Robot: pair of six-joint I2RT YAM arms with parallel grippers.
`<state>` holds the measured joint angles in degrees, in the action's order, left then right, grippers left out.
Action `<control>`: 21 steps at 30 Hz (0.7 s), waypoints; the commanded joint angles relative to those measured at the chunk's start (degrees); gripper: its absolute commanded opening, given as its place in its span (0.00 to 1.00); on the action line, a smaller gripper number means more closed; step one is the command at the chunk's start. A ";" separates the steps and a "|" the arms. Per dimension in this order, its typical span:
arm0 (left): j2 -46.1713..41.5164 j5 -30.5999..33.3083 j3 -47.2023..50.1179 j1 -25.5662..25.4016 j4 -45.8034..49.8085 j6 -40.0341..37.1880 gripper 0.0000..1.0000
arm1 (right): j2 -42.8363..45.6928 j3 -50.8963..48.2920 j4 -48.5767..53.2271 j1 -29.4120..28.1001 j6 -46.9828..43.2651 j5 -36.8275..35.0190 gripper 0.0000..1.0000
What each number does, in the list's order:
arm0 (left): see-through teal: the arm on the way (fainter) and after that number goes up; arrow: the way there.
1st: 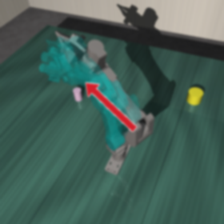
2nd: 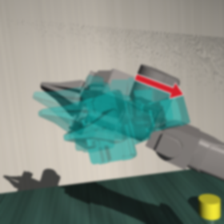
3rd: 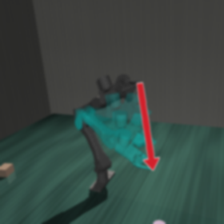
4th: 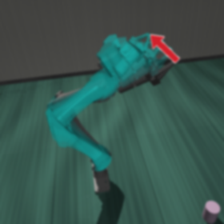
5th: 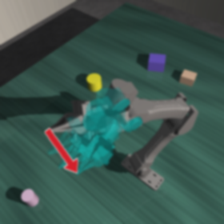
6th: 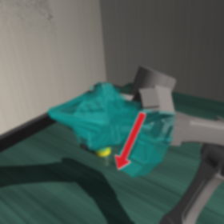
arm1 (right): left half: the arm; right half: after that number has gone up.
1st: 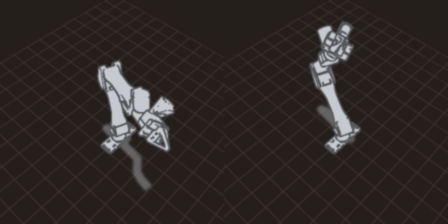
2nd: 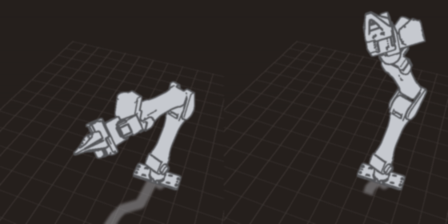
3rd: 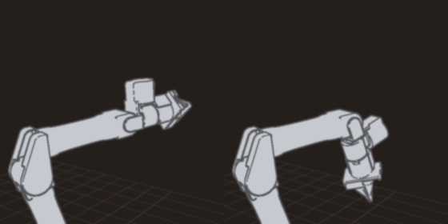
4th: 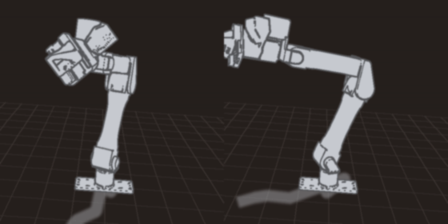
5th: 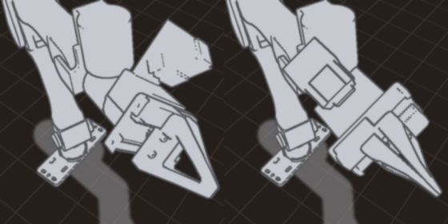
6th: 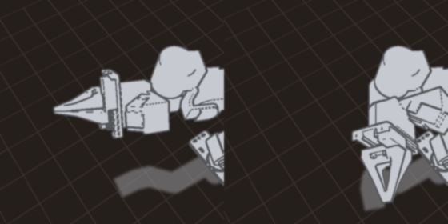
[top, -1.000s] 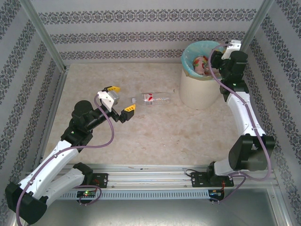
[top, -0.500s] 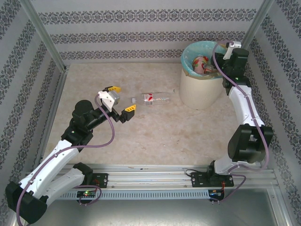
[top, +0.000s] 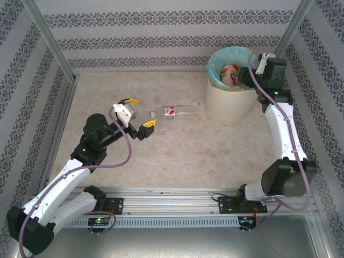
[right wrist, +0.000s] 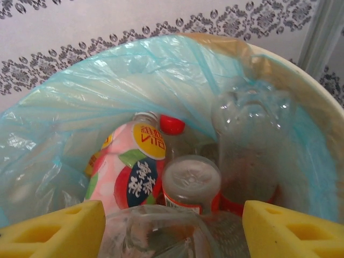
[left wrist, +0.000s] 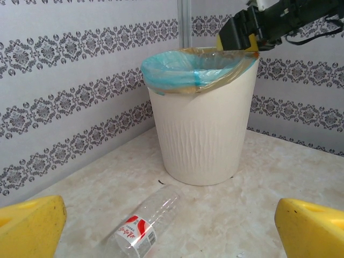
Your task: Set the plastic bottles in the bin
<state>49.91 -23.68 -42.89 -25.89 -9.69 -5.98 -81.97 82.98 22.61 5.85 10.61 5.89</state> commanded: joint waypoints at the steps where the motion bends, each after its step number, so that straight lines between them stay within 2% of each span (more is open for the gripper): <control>1: 0.79 1.69 -2.92 -0.31 1.00 -0.08 1.00 | 3.90 2.60 8.80 -0.72 1.52 0.80 0.70; 8: 9.23 6.67 -10.03 -0.34 9.91 2.92 1.00 | 16.09 -3.86 6.66 -1.85 4.24 3.88 0.71; 13: 21.22 8.97 -18.99 -0.48 18.56 5.91 0.99 | 26.37 -12.01 5.17 -2.37 7.10 6.91 0.71; 21: 43.25 11.32 -35.78 -1.20 33.97 0.95 0.97 | 39.94 -25.33 3.29 -3.30 10.85 11.05 0.71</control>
<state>88.84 -14.11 -74.87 -26.39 15.51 -2.96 -44.95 60.36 27.24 3.11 18.90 14.06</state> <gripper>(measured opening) 0.969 0.711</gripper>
